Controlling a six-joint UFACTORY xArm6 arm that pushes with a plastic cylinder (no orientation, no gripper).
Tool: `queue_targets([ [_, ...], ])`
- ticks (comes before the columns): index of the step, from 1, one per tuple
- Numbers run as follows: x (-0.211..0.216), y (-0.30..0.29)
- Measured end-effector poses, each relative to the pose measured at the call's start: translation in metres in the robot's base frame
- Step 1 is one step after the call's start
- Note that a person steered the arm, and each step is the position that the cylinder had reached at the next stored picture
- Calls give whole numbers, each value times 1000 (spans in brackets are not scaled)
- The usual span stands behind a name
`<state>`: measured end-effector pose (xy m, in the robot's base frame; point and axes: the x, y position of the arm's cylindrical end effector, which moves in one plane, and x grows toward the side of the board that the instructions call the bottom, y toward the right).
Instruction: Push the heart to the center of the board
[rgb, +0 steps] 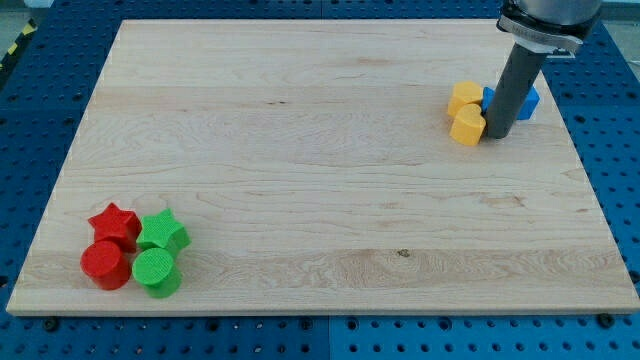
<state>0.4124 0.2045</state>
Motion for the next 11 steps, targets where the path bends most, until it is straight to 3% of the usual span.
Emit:
queue_targets([
  [4,-12,-94],
  [5,-39,-94],
  [7,-28,-140],
  [9,4,-119],
  [10,14,-158],
  [11,14,-155],
])
